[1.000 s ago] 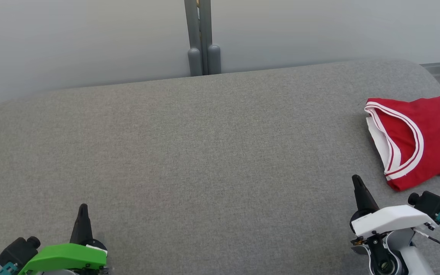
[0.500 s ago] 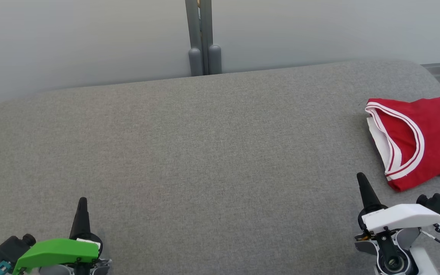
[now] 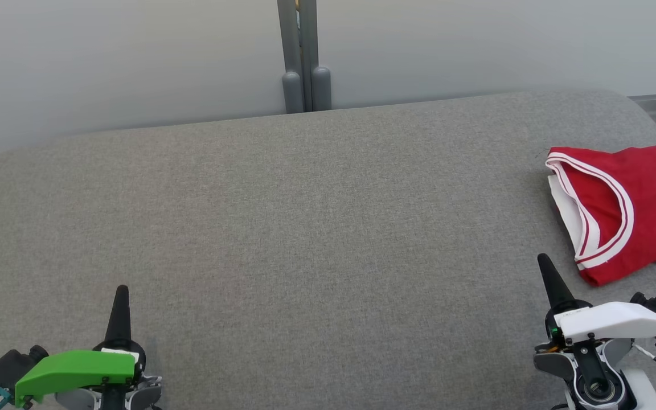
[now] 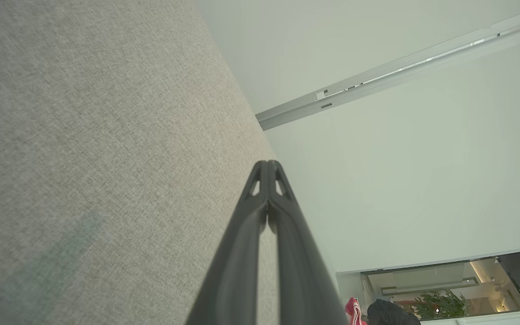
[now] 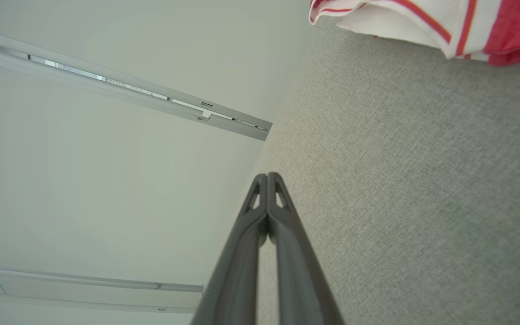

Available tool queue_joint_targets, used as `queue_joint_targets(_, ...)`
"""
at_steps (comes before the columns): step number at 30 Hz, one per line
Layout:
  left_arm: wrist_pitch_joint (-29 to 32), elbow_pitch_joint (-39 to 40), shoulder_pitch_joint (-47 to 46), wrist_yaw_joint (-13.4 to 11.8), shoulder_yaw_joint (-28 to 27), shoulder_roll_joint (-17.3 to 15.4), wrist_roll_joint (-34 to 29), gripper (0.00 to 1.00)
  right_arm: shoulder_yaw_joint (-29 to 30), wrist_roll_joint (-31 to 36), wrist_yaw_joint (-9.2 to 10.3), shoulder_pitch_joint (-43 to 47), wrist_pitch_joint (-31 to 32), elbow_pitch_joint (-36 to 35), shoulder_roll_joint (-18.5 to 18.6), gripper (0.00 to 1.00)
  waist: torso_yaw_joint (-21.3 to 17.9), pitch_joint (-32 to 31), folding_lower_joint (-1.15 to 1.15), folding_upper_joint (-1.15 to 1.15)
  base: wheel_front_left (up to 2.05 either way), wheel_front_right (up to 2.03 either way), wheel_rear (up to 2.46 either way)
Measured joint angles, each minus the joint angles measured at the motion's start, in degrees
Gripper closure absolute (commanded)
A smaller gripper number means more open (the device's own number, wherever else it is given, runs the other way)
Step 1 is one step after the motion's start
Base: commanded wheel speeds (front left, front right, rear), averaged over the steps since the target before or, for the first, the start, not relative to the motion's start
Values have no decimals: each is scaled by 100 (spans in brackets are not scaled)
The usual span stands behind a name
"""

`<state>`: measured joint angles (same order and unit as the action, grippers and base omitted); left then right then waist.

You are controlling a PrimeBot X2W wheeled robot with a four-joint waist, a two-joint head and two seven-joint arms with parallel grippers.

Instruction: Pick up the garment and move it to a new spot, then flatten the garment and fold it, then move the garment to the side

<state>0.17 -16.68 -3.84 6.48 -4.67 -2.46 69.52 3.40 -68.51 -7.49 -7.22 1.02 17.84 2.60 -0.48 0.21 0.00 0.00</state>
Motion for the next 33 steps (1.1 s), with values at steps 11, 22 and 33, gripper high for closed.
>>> queue_joint_targets(11, 138, 67, -37, 13, -32, -3, 581, 100, 97, -588, 1, 17, 146, -92, 2, 100, 10, 0, 0, 0, 0, 0, 0)
queue_joint_targets(22, 282, 136, -90, 48, -59, -10, 1117, 100, 187, -1180, 1, 24, 302, -183, 5, 100, 21, -1, 0, 0, 0, 0, 0)
queue_joint_targets(33, 411, 182, -149, 58, -80, -15, 1617, 100, 268, -1663, 1, 55, 428, -257, 10, 100, 32, -1, 0, 0, 0, 0, 0)
